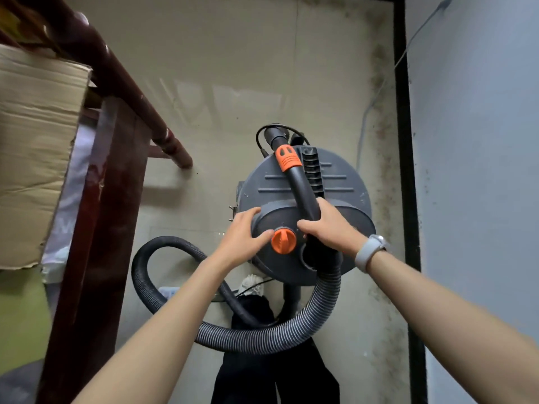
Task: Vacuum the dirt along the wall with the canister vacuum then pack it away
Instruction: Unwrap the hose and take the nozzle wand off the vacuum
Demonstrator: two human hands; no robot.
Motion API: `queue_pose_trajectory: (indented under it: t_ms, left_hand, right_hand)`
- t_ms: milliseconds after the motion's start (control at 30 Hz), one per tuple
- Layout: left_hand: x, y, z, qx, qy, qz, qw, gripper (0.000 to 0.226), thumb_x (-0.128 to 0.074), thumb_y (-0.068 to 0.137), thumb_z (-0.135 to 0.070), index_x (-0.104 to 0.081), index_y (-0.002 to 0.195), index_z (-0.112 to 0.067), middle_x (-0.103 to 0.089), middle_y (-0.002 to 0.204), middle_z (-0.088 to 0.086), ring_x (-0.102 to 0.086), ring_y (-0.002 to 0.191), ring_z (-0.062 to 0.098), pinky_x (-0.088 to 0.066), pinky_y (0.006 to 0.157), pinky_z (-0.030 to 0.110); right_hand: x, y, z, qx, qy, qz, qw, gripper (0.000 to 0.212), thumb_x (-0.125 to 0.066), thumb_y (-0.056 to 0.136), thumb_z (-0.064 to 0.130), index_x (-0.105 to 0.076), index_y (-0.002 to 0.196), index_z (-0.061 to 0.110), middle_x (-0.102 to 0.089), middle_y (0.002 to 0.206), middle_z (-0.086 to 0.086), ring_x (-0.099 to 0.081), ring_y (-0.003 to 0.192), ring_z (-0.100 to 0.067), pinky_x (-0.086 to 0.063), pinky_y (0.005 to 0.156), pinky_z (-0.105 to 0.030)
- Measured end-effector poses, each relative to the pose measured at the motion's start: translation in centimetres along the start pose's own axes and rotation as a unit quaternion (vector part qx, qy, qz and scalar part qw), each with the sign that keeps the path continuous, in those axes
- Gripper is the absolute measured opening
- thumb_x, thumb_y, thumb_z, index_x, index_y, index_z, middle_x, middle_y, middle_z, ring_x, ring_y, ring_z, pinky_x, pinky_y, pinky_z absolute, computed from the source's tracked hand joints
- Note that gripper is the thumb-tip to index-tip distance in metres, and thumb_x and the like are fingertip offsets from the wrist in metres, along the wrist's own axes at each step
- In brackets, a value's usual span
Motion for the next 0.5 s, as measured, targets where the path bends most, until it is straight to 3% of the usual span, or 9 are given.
queue_pose_trajectory:
  t_ms: [100,200,300,500]
  left_hand:
    - [-2.1,-1.4,0.3,0.006,0.004,-0.015,1.0,0.091,-0.071,0.082,-0.03,-0.013,0.15,-0.013,-0.019,0.154,0.009,-0.016,0.142,0.02,-0.016,0.115,0.031]
    - [-2.8,-2.0,0.1,0.005,-0.011,-0.067,0.998,0.103,-0.077,0.075,-0.029,-0.007,0.15,-0.015,-0.014,0.156,0.005,-0.011,0.144,0.021,-0.011,0.117,0.037]
    - [-3.0,-1.7,0.5,0.019,-0.035,-0.092,0.995,0.106,-0.079,0.073,-0.029,-0.007,0.15,-0.018,-0.015,0.156,0.004,-0.013,0.143,0.021,-0.014,0.117,0.041]
    - [-3.4,-1.6,0.8,0.015,-0.064,-0.104,0.992,0.105,-0.078,0.074,-0.023,-0.006,0.15,-0.019,-0.017,0.154,0.006,-0.016,0.143,0.018,-0.019,0.116,0.039]
  right_hand:
    - [0.2,-2.7,-2.8,0.006,0.0,-0.047,0.999,0.03,-0.068,0.078,0.02,-0.04,0.079,0.029,-0.053,0.079,0.012,-0.052,0.071,0.0,-0.037,0.059,-0.012]
    - [0.5,-4.5,-4.5,0.037,-0.048,-0.08,0.995,0.035,-0.066,0.076,0.016,-0.034,0.074,0.03,-0.044,0.077,0.011,-0.047,0.076,-0.016,-0.036,0.065,-0.028]
    - [0.6,-4.4,-4.8,0.054,-0.093,-0.058,0.993,0.029,-0.066,0.075,0.018,-0.039,0.083,0.026,-0.044,0.088,0.005,-0.046,0.087,-0.019,-0.041,0.072,-0.038]
    - [0.3,-3.2,-2.9,0.088,-0.196,0.01,0.976,0.029,-0.063,0.073,0.024,-0.045,0.095,0.018,-0.053,0.085,0.003,-0.053,0.081,-0.023,-0.036,0.064,-0.033]
Point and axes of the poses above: each hand's wrist, its own y-axis towards the middle knuckle, its own x-axis out of the back of the hand, z = x × y, the point moved 9 cm from there along y, towards the middle knuckle
